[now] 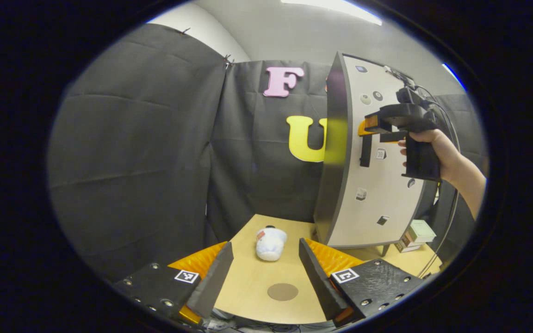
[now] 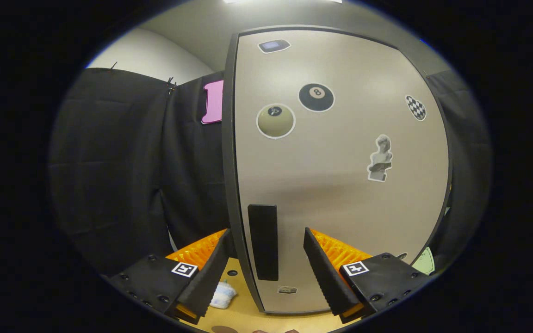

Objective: Open the cabinet door with the right hand, grasp the bottle in the cabinet with the left hand and place it on the coaster, then close the cabinet door with the right hand.

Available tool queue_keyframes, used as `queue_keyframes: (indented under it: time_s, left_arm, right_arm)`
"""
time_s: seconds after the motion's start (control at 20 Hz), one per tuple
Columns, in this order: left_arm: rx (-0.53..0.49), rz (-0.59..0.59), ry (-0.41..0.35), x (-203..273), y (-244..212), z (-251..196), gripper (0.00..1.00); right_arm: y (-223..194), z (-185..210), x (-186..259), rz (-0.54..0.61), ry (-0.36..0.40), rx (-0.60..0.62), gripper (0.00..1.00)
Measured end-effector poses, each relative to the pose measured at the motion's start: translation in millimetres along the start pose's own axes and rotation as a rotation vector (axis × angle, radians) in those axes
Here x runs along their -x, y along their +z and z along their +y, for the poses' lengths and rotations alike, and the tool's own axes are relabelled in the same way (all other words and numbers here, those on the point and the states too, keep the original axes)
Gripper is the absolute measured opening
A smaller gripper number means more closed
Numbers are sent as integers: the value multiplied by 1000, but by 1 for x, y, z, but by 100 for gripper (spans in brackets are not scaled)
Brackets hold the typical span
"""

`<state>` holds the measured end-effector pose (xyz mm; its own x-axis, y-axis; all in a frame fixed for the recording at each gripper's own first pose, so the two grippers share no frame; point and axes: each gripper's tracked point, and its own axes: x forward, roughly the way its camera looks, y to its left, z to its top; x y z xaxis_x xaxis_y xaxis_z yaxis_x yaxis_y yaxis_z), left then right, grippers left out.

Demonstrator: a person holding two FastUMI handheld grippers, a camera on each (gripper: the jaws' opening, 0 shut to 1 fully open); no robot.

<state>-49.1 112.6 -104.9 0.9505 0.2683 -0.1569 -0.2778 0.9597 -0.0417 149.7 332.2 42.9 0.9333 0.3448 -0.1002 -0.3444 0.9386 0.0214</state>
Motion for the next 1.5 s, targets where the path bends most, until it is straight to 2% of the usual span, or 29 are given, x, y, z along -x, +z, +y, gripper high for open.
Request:
queue_keyframes:
  time_s: [0.05, 0.1, 0.2, 0.25, 0.3, 0.35, 0.45, 0.65, 0.8, 0.95, 1.0, 1.05, 1.1, 1.5]
  left_arm:
    - [2, 4, 4, -1, -2, 2, 88]
    - [1, 8, 7, -2, -3, 4, 88]
    - [-9, 14, 14, -2, -6, 7, 88]
    - [-17, 16, 18, -1, -7, 9, 88]
    - [-23, 20, 19, -2, -8, 10, 88]
    - [-29, 26, 19, -2, -11, 10, 88]
    - [-38, 34, 10, -2, -13, 9, 88]
    - [-46, 45, -2, -1, -17, 8, 88]
    - [-47, 48, -8, 3, -18, 5, 87]
    - [-44, 54, -29, 5, -22, -1, 87]
    - [-47, 60, -34, 5, -25, -3, 87]
    - [-53, 63, -37, 5, -26, -4, 87]
    - [-58, 64, -41, 4, -26, -6, 88]
    - [-76, 50, -58, 27, -19, -20, 87]
  right_arm:
    - [-4, -1, -4, 10, -11, 3, 92]
    - [-7, -2, -8, 18, -18, 6, 98]
    - [-15, -4, -13, 35, -41, -2, 81]
    - [-17, -4, -16, 35, -50, -1, 66]
    - [-18, -2, -19, 37, -53, 6, 61]
    - [-22, -1, -21, 54, -54, 12, 48]
    - [-23, 0, -24, 58, -76, 21, 39]
    - [-23, 0, -22, 59, -92, 17, 33]
    - [-24, 1, -23, 64, -54, -20, 24]
    - [-25, 1, -21, 61, -31, 11, 12]
    - [-24, 1, -19, 61, -23, 25, 12]
    - [-25, 0, -16, 60, -17, 31, 5]
    - [-26, 1, -17, 64, -10, 30, 8]
    - [-21, 11, 19, 58, 86, 60, 8]
